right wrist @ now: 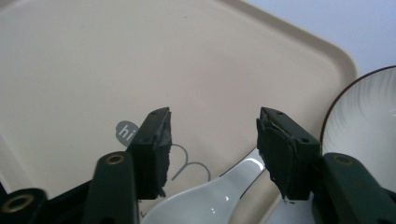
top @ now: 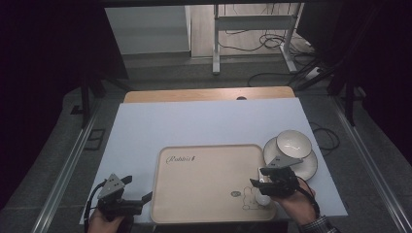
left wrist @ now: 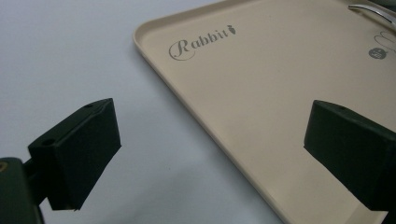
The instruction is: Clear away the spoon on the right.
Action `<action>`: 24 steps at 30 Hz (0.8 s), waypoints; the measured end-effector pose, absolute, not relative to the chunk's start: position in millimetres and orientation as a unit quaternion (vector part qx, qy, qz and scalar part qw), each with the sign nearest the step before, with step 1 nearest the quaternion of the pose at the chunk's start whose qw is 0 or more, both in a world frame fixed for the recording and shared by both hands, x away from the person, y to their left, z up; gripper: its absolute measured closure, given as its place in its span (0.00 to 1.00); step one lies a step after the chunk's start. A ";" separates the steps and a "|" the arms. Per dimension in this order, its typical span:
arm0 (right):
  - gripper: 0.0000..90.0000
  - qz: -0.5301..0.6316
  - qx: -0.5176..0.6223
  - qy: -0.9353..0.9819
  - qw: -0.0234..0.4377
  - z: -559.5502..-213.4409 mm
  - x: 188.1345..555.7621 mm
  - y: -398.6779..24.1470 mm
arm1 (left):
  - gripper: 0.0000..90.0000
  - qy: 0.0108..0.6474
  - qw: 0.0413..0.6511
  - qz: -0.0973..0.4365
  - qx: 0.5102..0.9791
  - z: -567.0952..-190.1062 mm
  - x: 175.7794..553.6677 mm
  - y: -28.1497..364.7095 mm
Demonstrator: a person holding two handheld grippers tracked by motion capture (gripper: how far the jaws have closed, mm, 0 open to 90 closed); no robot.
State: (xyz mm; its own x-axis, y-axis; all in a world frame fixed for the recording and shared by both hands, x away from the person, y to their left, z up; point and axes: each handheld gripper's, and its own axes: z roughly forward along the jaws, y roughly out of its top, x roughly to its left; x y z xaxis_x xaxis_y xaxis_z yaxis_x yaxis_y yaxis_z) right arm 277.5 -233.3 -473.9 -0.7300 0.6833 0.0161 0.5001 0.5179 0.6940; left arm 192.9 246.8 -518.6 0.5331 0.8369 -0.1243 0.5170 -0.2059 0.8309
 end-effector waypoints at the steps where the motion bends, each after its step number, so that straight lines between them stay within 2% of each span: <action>1: 0.47 0.352 0.344 0.861 0.132 -473.9 277.2 -233.7 | 0.04 0.448 0.443 0.181 0.755 -518.6 192.9 246.8; 13: 0.32 0.371 0.348 0.849 0.143 -471.0 277.1 -243.6 | 0.04 0.450 0.445 0.179 0.753 -518.8 193.2 247.5; 24: 0.22 0.383 0.348 0.841 0.157 -465.9 269.9 -249.3 | 0.04 0.453 0.447 0.176 0.751 -519.0 193.5 248.2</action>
State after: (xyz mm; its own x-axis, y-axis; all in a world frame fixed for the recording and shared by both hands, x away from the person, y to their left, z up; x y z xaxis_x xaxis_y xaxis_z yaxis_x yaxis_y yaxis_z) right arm 269.9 -249.3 -465.9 -0.7092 0.7050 0.0025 0.4644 0.4643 0.7542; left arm 193.5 248.2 -519.0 0.5284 0.8373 -0.1405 0.5230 -0.1907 0.8307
